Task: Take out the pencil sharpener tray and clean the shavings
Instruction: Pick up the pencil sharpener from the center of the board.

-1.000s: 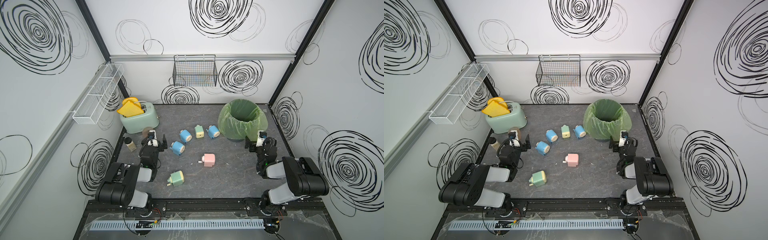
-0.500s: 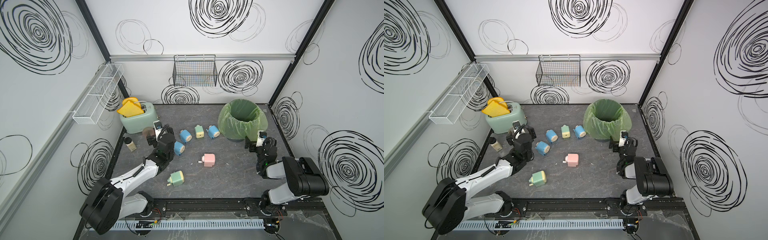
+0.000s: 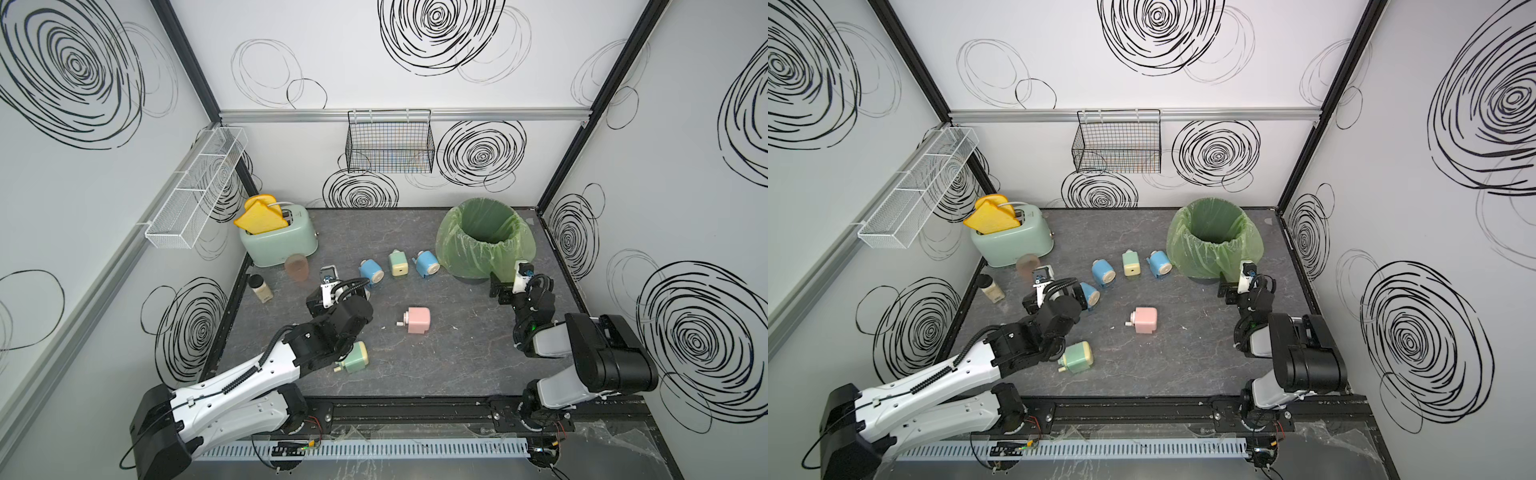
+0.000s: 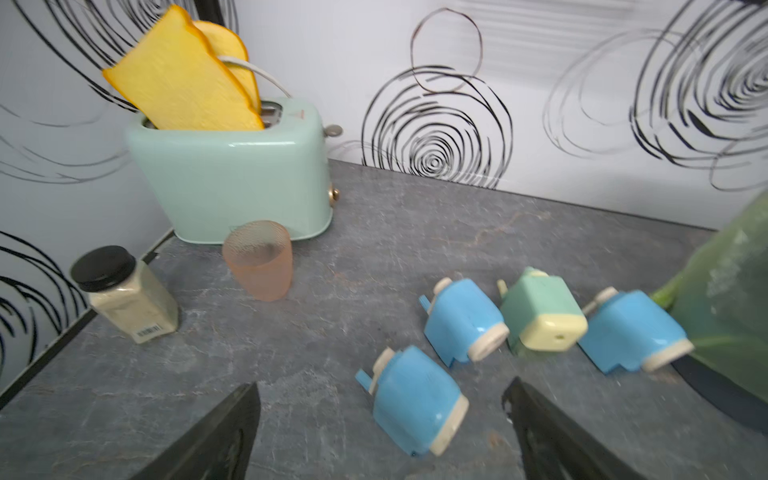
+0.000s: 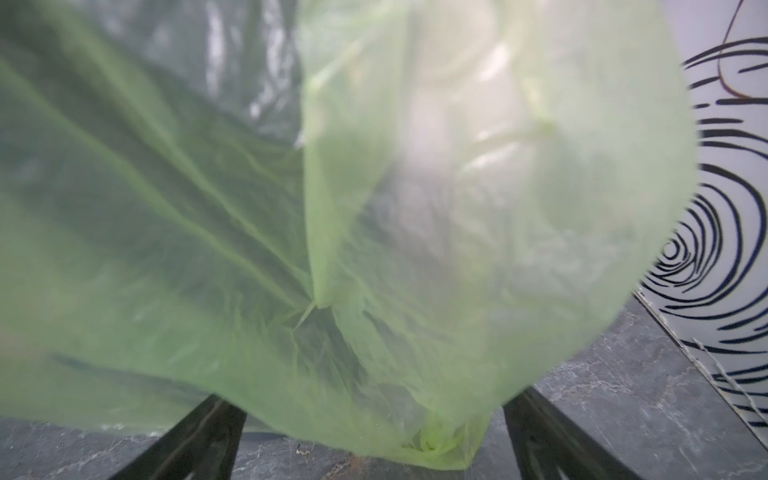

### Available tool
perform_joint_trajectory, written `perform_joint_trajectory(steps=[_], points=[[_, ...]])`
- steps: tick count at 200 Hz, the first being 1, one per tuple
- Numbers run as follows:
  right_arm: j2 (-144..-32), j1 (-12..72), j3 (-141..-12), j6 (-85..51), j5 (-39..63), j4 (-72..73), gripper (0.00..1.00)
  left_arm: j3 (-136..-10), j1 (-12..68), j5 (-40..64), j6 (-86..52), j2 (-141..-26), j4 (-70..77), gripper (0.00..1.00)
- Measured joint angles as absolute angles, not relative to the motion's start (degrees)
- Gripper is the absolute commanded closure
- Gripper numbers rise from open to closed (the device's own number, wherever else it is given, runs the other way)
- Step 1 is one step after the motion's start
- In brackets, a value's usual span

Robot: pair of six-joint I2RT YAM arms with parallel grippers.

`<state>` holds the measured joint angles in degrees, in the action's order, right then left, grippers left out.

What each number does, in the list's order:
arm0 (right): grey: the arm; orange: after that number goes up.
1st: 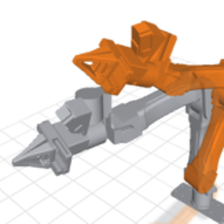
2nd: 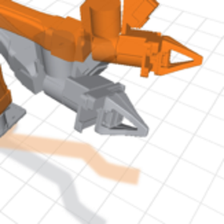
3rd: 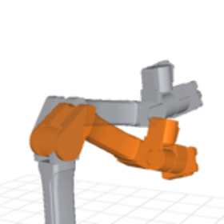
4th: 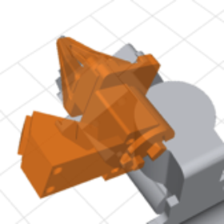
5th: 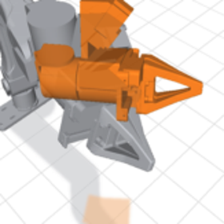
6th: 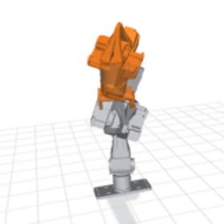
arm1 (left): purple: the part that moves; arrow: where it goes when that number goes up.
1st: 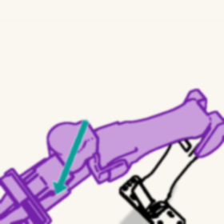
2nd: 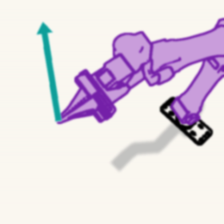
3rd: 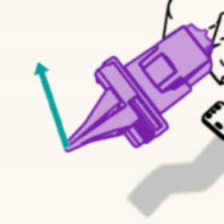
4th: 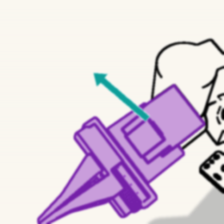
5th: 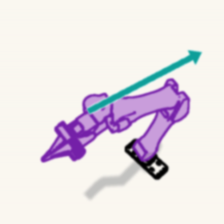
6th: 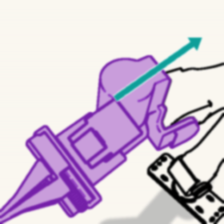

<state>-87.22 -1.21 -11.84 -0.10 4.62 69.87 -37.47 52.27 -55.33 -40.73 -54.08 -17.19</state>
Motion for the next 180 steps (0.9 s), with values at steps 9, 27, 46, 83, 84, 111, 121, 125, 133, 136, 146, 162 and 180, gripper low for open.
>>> perform_joint_trajectory(steps=[9,27,46,83,84,111,121,125,133,136,146,162,180], points=[[-86.89,-0.84,-11.79,0.12,4.14,69.67,0.01,-36.60,53.60,-54.04,-41.54,-53.93,-17.39,0.03],[-83.11,0.86,-11.51,0.49,1.74,67.26,0.01,-34.89,54.33,-50.81,-42.70,-53.95,-17.47,0.03],[-74.63,3.70,-12.62,-0.58,-3.18,59.20,0.03,-34.04,54.33,-46.94,-43.42,-54.46,-17.50,0.03],[-59.22,14.74,-19.64,-3.90,-14.55,37.82,0.03,-33.61,54.52,-40.29,-44.40,-54.87,-15.18,0.03],[-58.81,15.03,-19.70,-3.97,-14.63,37.36,0.03,-33.58,54.54,-40.16,-44.42,-54.85,-15.07,0.03],[-46.78,23.35,-20.69,-6.11,-14.35,24.05,0.01,-32.01,54.59,-36.51,-44.47,-53.82,-12.56,0.03],[-43.99,24.84,-20.69,-6.98,-12.36,20.43,0.01,-31.90,54.59,-35.57,-44.45,-53.60,-11.88,0.03],[-43.13,25.39,-20.69,-7.44,-11.20,19.00,0.01,-31.90,54.59,-35.27,-44.42,-53.54,-11.62,0.03],[-41.71,26.68,-20.69,-8.45,-9.02,15.90,0.01,-31.90,54.52,-34.65,-44.42,-53.41,-11.07,0.03],[-41.45,26.96,-20.69,-8.64,-8.71,15.20,0.01,-31.90,54.48,-34.48,-44.40,-53.34,-10.90,0.03],[-40.66,29.02,-20.69,-10.11,-6.83,11.68,0.01,-31.92,54.33,-33.89,-44.36,-53.25,-10.26,0.03],[-39.83,33.85,-20.51,-12.78,-5.89,6.33,0.01,-31.94,54.06,-33.23,-44.12,-53.23,-9.61,0.03],[-38.68,38.61,-19.42,-17.69,-7.09,1.83,0.01,-31.99,53.32,-32.34,-43.79,-53.30,-8.93,0.03]])
